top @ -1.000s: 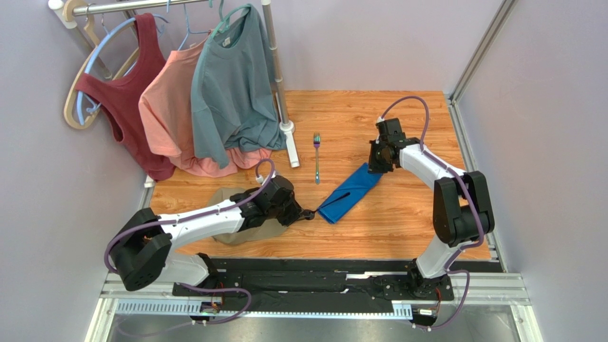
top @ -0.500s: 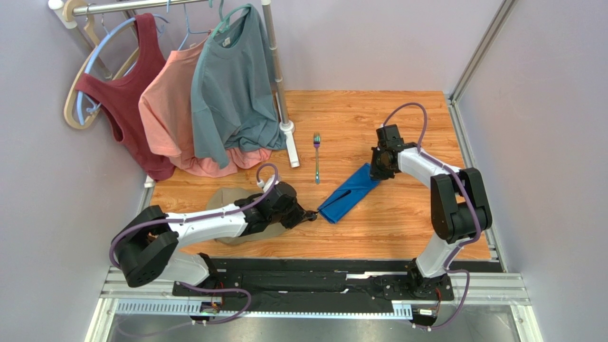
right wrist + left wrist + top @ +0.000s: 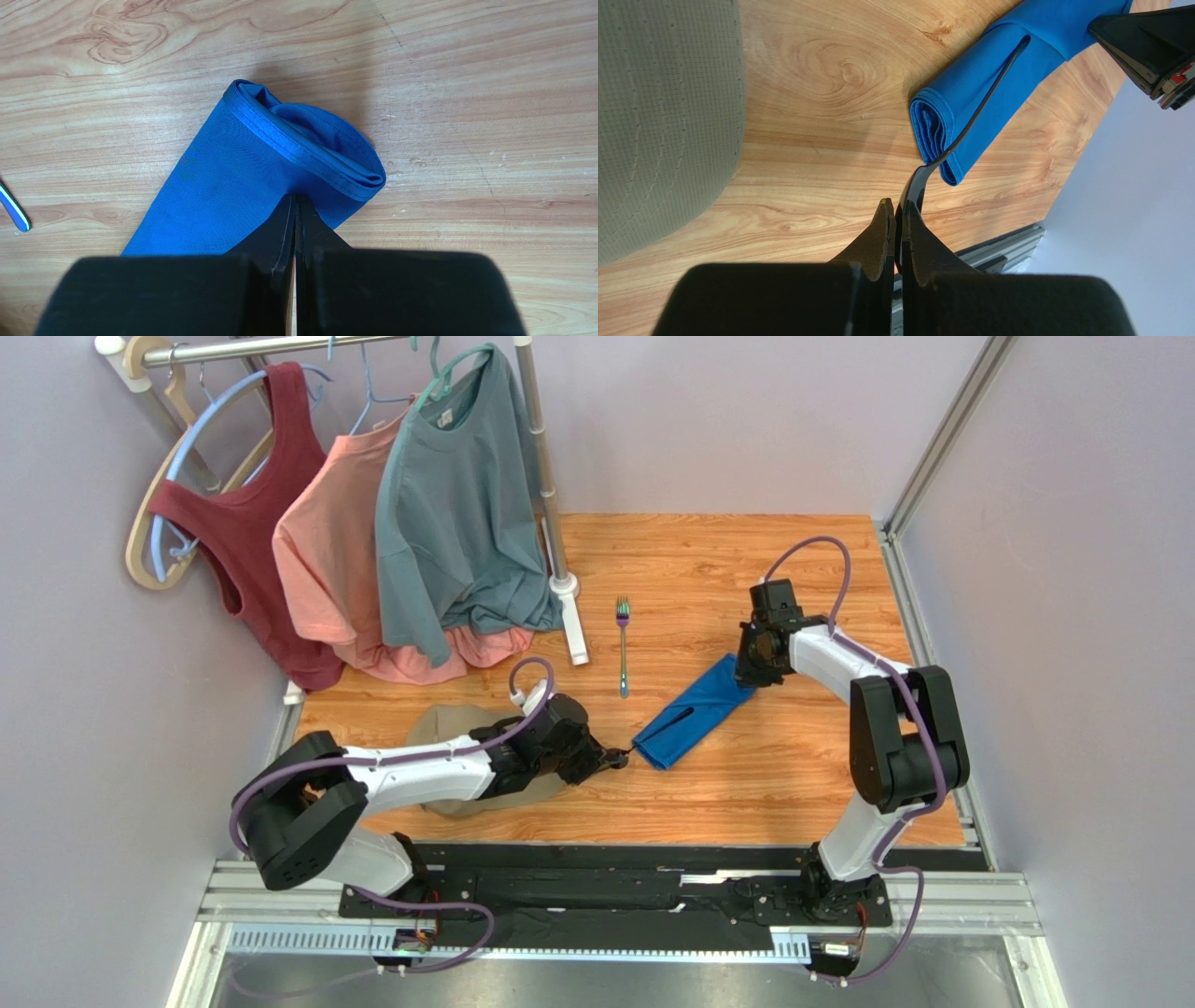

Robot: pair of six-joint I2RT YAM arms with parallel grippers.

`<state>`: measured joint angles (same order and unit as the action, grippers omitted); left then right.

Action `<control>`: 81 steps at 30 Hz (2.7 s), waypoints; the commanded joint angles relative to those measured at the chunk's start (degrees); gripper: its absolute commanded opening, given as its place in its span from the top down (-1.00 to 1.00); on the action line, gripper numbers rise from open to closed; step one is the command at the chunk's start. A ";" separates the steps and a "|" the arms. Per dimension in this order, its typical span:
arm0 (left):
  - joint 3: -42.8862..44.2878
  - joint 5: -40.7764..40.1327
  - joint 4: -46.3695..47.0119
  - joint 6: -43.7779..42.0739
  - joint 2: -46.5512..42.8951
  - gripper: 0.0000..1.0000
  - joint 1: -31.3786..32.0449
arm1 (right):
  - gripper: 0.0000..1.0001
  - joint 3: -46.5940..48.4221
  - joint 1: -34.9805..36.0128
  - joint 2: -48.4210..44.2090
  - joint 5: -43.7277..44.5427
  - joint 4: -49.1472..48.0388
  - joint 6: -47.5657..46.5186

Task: Fold the napkin into a case and place the utensils inside
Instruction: Insert the spoon into the folded napkin.

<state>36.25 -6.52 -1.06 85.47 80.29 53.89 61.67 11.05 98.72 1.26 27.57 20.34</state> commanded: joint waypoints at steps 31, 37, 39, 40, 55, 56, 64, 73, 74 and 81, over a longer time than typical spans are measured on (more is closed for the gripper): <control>15.51 -4.81 11.17 -6.02 19.10 1.00 0.78 | 1.00 -0.23 -0.33 4.47 -3.02 -3.49 -0.12; 16.57 -4.81 13.45 -5.14 22.54 1.00 -0.01 | 1.00 -0.23 -0.33 4.55 -3.01 -3.23 -0.39; 16.66 -4.90 14.85 -4.53 23.59 1.00 -0.27 | 1.00 -0.23 -0.41 4.73 -3.10 -3.31 -0.30; 16.83 -4.64 15.12 -4.26 23.94 1.00 -0.80 | 1.00 -0.15 -0.33 4.90 -3.10 -3.31 -0.30; 19.38 3.62 10.81 -12.16 25.44 1.00 -6.34 | 1.00 0.38 -0.41 4.91 -3.81 -3.75 -0.74; 19.82 4.75 10.55 -14.78 25.61 1.00 -6.43 | 1.00 0.38 -0.33 4.82 -3.72 -3.84 -0.65; 21.67 8.26 10.72 -22.36 27.28 1.00 -7.92 | 1.00 0.38 -0.33 4.99 -4.07 -3.93 -1.09; 23.25 7.33 8.10 -31.14 26.24 -0.04 -9.15 | 1.00 1.69 -0.33 5.43 -5.04 -3.93 -1.00; 23.51 6.71 5.66 -32.20 25.54 -0.07 -9.15 | 1.00 1.96 -0.24 5.43 -5.04 -3.84 -1.09; 27.65 6.79 -4.82 -43.80 19.47 -0.64 -9.77 | 1.00 2.93 -0.15 3.86 -5.13 -2.88 -1.09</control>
<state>62.02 1.43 1.28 50.94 105.97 44.56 63.05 10.72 102.78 -3.75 23.11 19.84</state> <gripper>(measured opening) 0.762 0.006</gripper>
